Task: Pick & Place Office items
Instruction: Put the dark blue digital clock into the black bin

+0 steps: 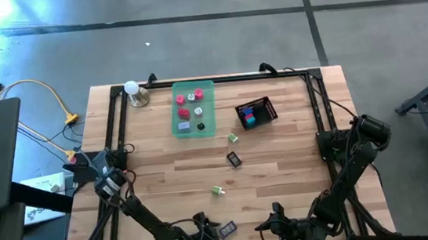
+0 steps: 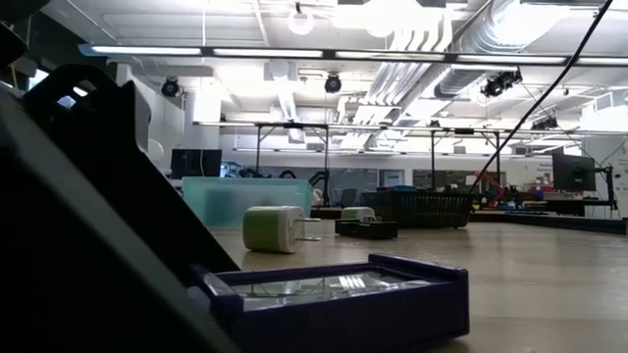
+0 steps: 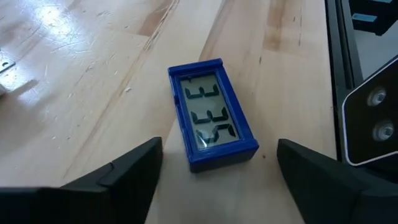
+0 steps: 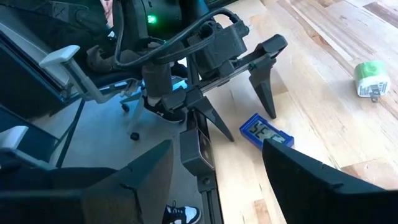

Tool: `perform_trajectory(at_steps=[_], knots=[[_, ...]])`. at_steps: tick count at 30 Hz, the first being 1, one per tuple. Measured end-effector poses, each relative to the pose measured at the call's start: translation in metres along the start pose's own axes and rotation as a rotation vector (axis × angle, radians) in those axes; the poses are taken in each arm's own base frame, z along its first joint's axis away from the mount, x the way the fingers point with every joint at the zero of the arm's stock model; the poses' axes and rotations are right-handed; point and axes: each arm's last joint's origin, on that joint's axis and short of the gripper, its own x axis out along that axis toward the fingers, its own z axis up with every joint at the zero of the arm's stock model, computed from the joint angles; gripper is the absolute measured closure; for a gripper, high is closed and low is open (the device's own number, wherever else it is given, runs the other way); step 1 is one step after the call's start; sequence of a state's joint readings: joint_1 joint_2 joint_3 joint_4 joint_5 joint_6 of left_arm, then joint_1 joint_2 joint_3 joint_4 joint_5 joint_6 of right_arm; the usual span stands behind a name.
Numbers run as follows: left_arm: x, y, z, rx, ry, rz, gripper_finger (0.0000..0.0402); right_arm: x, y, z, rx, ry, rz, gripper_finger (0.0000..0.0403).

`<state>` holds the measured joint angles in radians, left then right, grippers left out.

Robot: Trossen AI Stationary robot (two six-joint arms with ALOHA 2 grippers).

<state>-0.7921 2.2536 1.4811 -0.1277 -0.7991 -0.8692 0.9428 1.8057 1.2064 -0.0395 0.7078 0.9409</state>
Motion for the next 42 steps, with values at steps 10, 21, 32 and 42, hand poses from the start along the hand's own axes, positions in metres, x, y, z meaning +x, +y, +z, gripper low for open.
perform_trajectory(at_steps=[10,21,32,42], knots=[[0.0055,0.0039,0.0031,-0.003,-0.035,0.04,0.022,0.0,0.0001,0.0,0.001,0.001,0.001,0.0168],[0.0054,0.0033,0.0031,0.029,-0.011,0.018,0.0386,0.0,0.0002,0.0,0.002,0.003,0.003,0.0168],[0.0056,0.0015,0.0029,0.004,0.015,-0.023,0.0398,-0.0016,0.0016,-0.0015,0.007,0.005,0.01,0.0168],[0.0055,0.0011,0.0031,-0.055,0.015,-0.027,0.0398,-0.0018,0.0018,-0.0016,0.009,0.005,0.011,0.0168]])
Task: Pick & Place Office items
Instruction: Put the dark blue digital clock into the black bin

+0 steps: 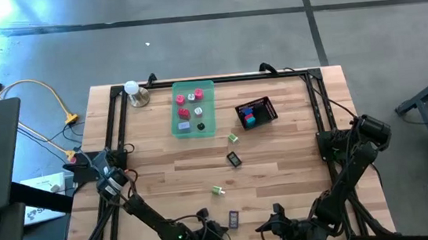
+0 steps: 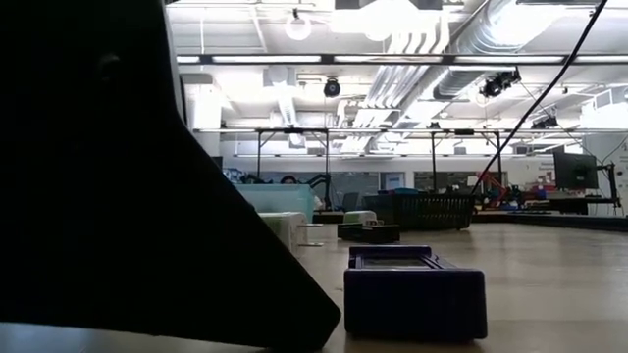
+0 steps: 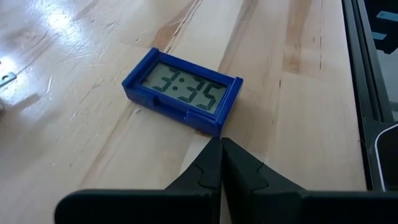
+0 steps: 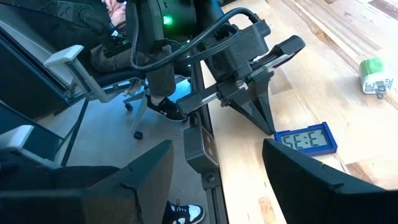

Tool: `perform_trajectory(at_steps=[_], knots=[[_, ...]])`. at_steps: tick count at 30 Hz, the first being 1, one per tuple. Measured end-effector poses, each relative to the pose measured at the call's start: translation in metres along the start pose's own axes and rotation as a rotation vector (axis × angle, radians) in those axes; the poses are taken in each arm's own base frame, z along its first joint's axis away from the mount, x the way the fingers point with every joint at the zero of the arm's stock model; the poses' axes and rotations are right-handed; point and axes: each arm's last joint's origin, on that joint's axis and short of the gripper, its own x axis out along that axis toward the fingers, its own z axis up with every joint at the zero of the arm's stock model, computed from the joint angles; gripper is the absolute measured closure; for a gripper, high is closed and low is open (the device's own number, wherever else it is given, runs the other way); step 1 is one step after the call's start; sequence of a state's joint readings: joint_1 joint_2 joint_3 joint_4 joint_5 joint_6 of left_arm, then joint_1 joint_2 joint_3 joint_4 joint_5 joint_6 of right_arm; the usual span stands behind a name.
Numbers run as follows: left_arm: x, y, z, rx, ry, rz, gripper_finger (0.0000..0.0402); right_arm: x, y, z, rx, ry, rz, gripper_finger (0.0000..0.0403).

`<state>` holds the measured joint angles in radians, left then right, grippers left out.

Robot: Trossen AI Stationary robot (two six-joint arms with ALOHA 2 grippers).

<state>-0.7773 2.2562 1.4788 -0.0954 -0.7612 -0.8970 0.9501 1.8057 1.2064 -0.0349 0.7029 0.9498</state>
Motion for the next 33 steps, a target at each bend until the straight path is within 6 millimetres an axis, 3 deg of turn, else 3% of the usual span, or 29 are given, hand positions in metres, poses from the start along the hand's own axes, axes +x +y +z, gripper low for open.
perform_trajectory(at_steps=[20,24,33], knots=[[-0.0022,-0.0045,0.0004,0.087,0.017,-0.053,0.0392,-0.0035,0.0028,-0.0034,-0.005,0.005,0.012,0.0168],[-0.0012,-0.0046,0.0015,0.084,0.033,-0.069,0.0355,-0.0035,0.0028,-0.0034,-0.004,0.005,0.012,0.0168],[-0.0018,-0.0065,0.0013,0.088,0.062,-0.106,0.0222,-0.0035,0.0028,-0.0034,-0.004,0.005,0.012,0.0168]])
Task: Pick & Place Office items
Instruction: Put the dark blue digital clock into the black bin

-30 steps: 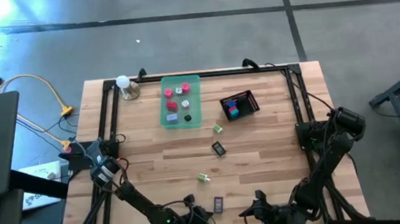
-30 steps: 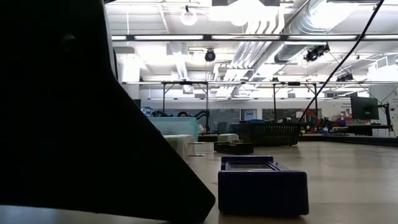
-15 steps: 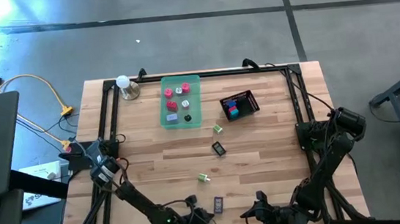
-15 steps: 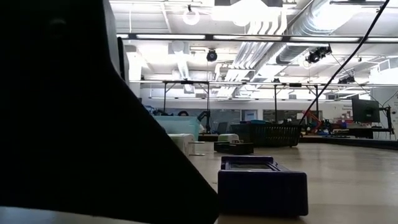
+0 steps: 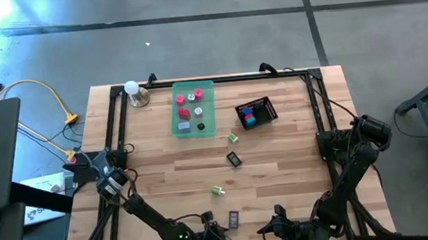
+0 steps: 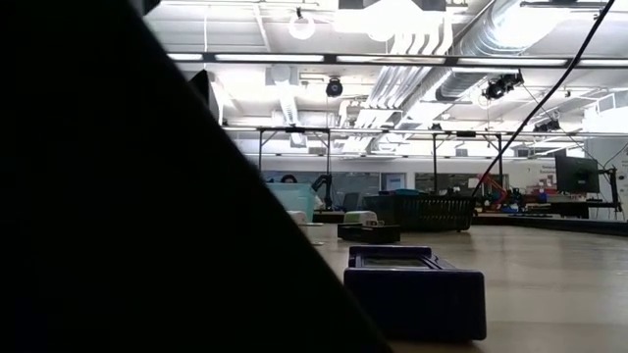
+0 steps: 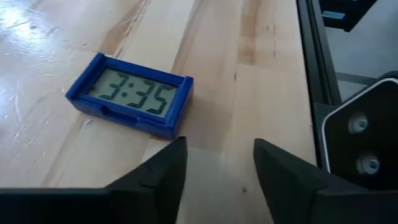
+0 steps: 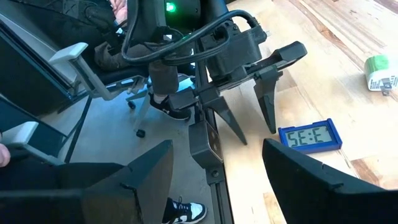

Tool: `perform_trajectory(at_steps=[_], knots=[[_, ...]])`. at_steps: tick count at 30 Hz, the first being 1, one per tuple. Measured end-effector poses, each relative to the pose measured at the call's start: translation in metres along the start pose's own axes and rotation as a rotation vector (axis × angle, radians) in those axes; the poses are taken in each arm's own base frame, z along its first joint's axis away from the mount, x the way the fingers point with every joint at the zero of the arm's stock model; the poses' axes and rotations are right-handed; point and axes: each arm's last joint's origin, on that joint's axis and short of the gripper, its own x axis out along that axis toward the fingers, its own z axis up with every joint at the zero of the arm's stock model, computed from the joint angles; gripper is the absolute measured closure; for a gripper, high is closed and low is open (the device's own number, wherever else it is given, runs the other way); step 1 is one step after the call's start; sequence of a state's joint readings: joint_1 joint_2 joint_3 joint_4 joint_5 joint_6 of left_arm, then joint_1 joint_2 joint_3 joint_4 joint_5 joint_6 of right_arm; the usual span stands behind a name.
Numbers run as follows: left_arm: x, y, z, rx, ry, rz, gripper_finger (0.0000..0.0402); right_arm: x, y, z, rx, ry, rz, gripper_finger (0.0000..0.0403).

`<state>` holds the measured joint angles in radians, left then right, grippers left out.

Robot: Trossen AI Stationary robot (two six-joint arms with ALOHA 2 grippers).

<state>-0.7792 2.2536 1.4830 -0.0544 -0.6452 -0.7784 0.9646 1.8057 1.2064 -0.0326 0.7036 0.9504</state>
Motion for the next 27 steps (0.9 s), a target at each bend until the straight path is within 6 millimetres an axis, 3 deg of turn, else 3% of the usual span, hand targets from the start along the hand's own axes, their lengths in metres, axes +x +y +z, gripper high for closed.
perform_trajectory(at_steps=[6,18,27], knots=[[0.0,0.0,0.0,0.005,0.006,-0.004,0.0188,0.0,0.0,0.0,0.0,0.0,0.0,0.0168],[-0.001,-0.002,0.0,-0.002,-0.009,-0.012,0.0186,0.0,0.0,0.0,0.018,0.0,0.0,0.0168],[-0.015,-0.004,0.012,0.139,0.062,-0.108,0.0186,0.0,0.0,0.0,0.02,0.001,0.0,0.0168]])
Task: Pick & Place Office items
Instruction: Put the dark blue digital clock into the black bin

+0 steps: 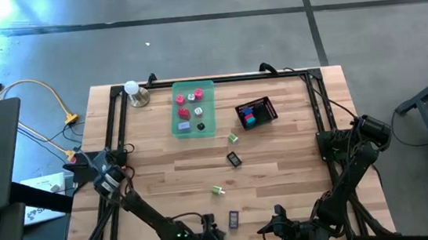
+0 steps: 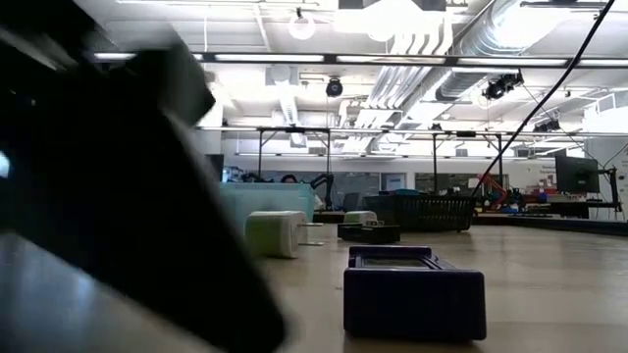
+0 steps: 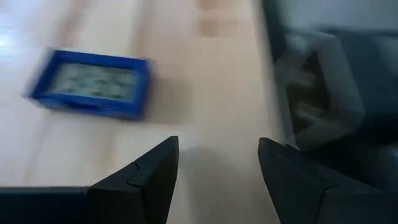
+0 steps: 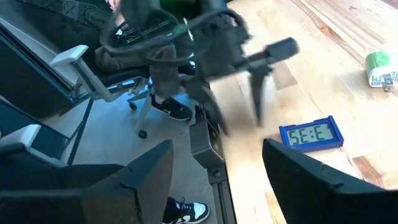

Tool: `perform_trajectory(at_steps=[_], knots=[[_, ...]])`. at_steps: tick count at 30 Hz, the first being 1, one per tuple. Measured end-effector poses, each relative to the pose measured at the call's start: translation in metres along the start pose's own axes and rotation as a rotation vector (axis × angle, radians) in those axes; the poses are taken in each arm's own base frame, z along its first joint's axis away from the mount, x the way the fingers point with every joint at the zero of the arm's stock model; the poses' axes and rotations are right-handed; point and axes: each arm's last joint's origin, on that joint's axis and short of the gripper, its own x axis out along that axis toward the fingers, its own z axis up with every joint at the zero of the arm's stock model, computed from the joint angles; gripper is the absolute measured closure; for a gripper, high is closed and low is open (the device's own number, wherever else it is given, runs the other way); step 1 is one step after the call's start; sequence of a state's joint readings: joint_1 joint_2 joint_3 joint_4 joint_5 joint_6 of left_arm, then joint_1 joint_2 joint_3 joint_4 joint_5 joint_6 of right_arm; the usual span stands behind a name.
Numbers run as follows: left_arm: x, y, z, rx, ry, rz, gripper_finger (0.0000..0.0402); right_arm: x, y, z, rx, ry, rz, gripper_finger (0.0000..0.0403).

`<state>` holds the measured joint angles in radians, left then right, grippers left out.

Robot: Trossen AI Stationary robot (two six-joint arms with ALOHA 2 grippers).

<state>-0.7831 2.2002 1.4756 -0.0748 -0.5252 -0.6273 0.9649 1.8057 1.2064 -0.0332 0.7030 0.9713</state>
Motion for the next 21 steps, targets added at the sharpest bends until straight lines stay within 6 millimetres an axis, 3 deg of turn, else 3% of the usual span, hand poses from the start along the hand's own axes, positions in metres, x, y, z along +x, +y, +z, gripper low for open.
perform_trajectory(at_steps=[6,13,21], knots=[[-0.022,0.005,0.023,0.053,0.09,-0.119,0.0186,0.0,0.0,0.0,0.0,0.001,0.001,0.0168],[-0.045,0.008,0.049,0.119,0.025,-0.155,0.0186,-0.001,0.001,-0.001,-0.001,0.003,0.003,0.0168],[-0.035,0.038,0.069,-0.146,0.078,-0.136,0.0186,-0.001,0.001,-0.001,0.001,0.002,0.003,0.0168]])
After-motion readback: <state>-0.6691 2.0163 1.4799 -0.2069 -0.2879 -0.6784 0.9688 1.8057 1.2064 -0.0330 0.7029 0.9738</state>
